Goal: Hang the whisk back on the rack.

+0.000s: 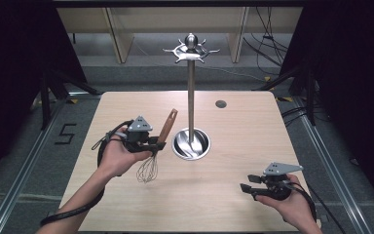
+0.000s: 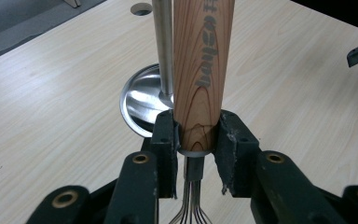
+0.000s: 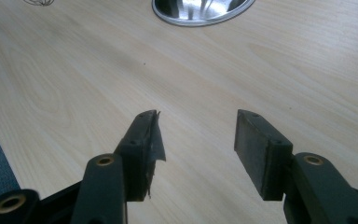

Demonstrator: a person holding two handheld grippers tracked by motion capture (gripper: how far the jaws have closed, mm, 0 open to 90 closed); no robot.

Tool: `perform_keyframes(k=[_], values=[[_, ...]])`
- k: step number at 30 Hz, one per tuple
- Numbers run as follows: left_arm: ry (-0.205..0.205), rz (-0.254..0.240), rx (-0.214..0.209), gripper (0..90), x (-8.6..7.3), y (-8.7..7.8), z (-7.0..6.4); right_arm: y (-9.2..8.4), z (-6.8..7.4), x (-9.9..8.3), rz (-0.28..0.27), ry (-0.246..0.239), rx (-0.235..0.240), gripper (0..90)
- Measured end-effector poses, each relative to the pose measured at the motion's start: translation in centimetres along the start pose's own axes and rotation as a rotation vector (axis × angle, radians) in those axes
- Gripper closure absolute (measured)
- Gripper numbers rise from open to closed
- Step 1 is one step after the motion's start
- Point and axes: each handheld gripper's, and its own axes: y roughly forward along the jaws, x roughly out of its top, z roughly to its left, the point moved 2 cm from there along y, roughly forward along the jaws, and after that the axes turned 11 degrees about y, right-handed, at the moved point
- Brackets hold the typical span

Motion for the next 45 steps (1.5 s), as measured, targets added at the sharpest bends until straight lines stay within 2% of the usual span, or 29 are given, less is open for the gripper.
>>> perform_keyframes(k=[1, 4, 5, 10, 11, 12, 13, 17, 19, 21, 25, 26, 27, 30, 33, 40, 41, 45], values=[[0.01, 0.001, 0.008, 69.3, 0.1, -0.2, 0.1, 0.0, 0.0, 0.0, -0.001, 0.003, 0.002, 50.1], [0.005, -0.003, 0.01, 69.3, 0.2, -0.4, 0.2, 0.0, 0.0, 0.0, -0.001, 0.003, 0.002, 50.1], [0.02, -0.006, 0.011, 69.3, 0.3, -0.7, 0.3, 0.0, 0.0, 0.0, -0.001, 0.002, 0.002, 50.1], [0.023, -0.005, 0.01, 69.3, 0.6, -1.2, 0.4, 0.0, 0.0, 0.0, -0.002, -0.004, 0.003, 50.1], [-0.007, -0.021, 0.015, 69.3, 0.7, -1.3, 0.3, 0.0, 0.0, 0.0, 0.0, 0.0, -0.001, 50.1], [-0.01, -0.018, 0.015, 69.3, 0.8, -1.4, 0.3, 0.0, 0.0, 0.0, 0.0, 0.002, 0.0, 50.1], [0.004, -0.011, 0.02, 69.3, 0.8, -1.5, 0.3, 0.0, 0.0, 0.0, 0.001, 0.003, -0.001, 50.1], [-0.008, -0.011, 0.019, 69.3, 0.9, -1.8, 0.3, 0.0, 0.0, 0.0, 0.001, 0.001, 0.0, 50.1], [0.002, -0.01, 0.016, 69.3, 1.0, -1.9, 0.4, 0.0, 0.0, 0.0, 0.001, 0.001, 0.0, 50.1], [-0.017, -0.015, 0.03, 69.3, 1.2, -2.1, 0.4, 0.0, 0.0, 0.0, 0.001, 0.004, 0.001, 50.1], [-0.013, -0.015, 0.032, 69.3, 1.5, -2.6, 0.6, 0.0, 0.0, 0.0, -0.003, 0.005, 0.0, 50.1], [-0.017, -0.019, 0.039, 69.3, 1.6, -2.7, 0.6, -0.1, 0.2, -0.1, 0.002, 0.031, 0.001, 50.1], [-0.008, -0.015, 0.032, 69.3, 1.7, -2.8, 0.6, -0.1, 0.1, 0.0, 0.002, 0.018, 0.005, 50.1], [0.004, -0.015, 0.034, 69.4, 1.9, -3.0, 0.8, 0.0, 0.1, -0.1, -0.003, 0.022, 0.01, 50.1], [-0.015, -0.019, 0.047, 69.4, 2.1, -3.1, 0.8, -0.1, 0.1, 0.0, 0.003, 0.016, 0.003, 50.1], [-0.009, -0.017, 0.046, 69.4, 2.3, -3.5, 0.9, 0.0, 0.1, 0.0, -0.005, 0.026, 0.011, 50.1], [0.001, -0.019, 0.041, 69.4, 2.4, -3.6, 1.0, -0.1, 0.0, 0.0, -0.005, 0.023, 0.003, 50.1], [-0.006, -0.018, 0.051, 69.4, 2.5, -3.9, 1.0, -0.1, 0.0, 0.0, -0.005, 0.024, -0.004, 50.1]])
